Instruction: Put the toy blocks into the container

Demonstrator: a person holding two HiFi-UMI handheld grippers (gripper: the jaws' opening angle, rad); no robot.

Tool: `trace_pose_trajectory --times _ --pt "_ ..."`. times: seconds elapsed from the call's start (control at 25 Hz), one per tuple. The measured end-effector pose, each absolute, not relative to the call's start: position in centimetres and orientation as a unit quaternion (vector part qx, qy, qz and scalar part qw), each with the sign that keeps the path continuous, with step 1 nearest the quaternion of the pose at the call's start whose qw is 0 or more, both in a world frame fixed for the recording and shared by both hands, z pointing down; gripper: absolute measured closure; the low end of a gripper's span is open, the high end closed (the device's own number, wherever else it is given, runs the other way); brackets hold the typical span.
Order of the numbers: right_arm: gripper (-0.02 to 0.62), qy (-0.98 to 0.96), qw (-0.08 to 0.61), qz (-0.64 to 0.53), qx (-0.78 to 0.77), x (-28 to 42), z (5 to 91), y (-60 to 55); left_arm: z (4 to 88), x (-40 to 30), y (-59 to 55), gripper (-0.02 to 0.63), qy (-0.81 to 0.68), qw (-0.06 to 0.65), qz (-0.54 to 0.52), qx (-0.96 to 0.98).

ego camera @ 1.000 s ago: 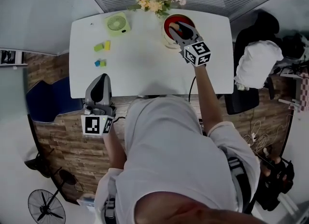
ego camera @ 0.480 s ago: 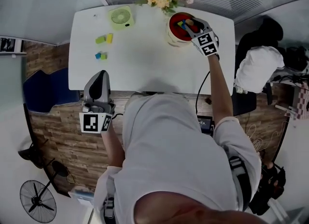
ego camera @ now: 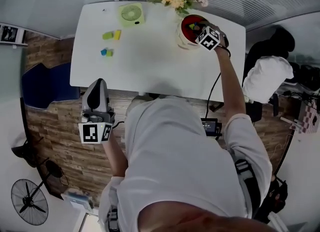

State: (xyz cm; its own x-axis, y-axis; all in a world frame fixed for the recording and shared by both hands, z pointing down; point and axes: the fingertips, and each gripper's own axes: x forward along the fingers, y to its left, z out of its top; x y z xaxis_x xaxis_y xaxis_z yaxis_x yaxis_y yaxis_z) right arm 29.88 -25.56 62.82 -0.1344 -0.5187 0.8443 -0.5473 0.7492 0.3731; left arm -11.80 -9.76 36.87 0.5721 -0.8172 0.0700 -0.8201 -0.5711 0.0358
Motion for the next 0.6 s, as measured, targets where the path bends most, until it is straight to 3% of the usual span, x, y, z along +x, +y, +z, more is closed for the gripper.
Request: trace_pose_trajectory --times 0.16,0.28,0.52,0.6 --pt "0.377 -0.766 0.520 0.037 0.377 29.4 61.8 -25.8 36.8 -12.9 -9.3 0.607 -0.471 0.033 0.022 0.881" --pt "0.383 -0.798 0.432 0.056 0.417 28.0 59.2 -26.0 37.2 -13.5 -9.0 0.607 -0.475 0.038 0.021 0.879" --pt "0.594 -0.857 0.172 0.059 0.482 22.4 50.6 -25.3 37.9 -14.4 -8.7 0.607 -0.474 0.046 0.021 0.879" --pt "0.594 -0.869 0.131 0.051 0.474 19.9 49.1 -24.9 37.9 -14.9 -8.6 0.607 -0.477 0.046 0.019 0.877"
